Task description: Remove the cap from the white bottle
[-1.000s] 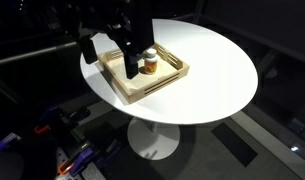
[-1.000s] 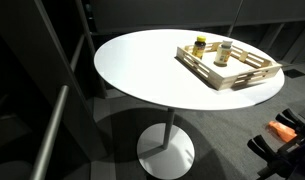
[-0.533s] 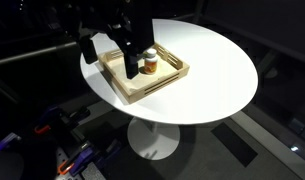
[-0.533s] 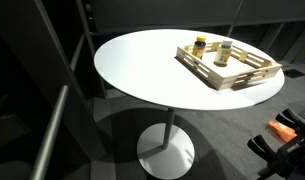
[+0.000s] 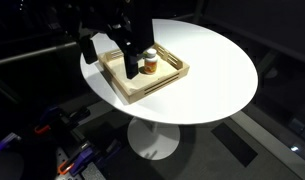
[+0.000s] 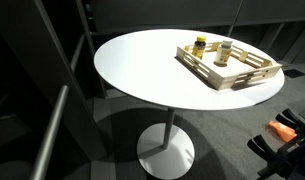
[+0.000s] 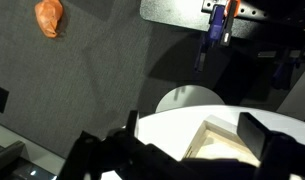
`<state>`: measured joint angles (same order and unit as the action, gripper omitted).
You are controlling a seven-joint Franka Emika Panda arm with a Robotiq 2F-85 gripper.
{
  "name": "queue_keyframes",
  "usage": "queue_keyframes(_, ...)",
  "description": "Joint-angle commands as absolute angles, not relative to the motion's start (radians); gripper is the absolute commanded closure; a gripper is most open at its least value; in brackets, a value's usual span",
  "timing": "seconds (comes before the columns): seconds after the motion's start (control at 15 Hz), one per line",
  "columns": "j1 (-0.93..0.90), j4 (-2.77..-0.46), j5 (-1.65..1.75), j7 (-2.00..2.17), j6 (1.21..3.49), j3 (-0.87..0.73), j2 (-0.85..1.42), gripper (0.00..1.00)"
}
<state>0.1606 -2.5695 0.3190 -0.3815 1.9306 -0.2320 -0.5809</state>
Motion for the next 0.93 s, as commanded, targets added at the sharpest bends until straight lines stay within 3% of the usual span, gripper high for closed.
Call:
queue_keyframes(0.0,0.155,-2.559,0.311,-0.382,1.936,-0.237,-0.575,0.0)
queue_keyframes(0.87,0.079,-2.421,0.219,-0.377,2.045,-0.207,-0.429,0.0)
